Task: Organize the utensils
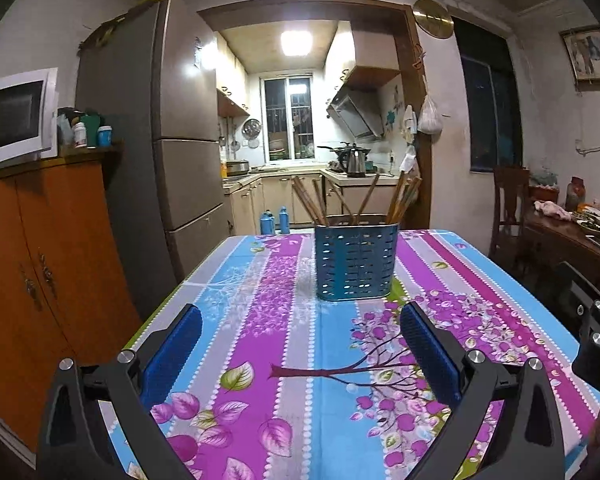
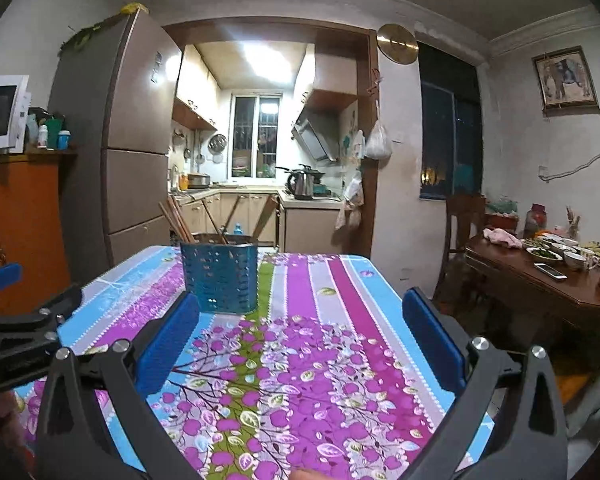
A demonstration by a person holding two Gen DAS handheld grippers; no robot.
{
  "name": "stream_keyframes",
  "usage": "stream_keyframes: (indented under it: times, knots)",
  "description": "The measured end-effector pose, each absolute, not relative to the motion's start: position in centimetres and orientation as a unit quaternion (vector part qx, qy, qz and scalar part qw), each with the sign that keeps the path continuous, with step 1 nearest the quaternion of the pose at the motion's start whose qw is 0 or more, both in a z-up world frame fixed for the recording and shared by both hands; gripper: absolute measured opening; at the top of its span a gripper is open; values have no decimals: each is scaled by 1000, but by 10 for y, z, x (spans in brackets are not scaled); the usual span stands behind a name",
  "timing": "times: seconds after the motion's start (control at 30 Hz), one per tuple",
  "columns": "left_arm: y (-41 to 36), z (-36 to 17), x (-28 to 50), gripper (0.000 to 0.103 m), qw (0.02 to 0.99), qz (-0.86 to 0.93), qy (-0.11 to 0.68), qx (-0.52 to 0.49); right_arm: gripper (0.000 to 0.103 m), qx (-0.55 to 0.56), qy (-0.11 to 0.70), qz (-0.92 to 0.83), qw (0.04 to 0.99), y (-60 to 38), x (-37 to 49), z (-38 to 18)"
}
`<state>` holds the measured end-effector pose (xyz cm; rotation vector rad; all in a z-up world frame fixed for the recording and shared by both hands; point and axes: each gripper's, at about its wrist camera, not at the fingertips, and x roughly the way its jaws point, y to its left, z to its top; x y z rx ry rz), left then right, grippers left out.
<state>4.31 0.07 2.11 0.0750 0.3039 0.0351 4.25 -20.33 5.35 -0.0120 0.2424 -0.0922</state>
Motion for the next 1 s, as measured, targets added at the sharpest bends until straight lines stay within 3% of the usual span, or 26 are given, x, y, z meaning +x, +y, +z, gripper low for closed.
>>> stream_keyframes:
  times: [1.0]
  knots:
    - [16,27,22,99,992,19,124,14,98,-3,128,-53,990,-189,34,42]
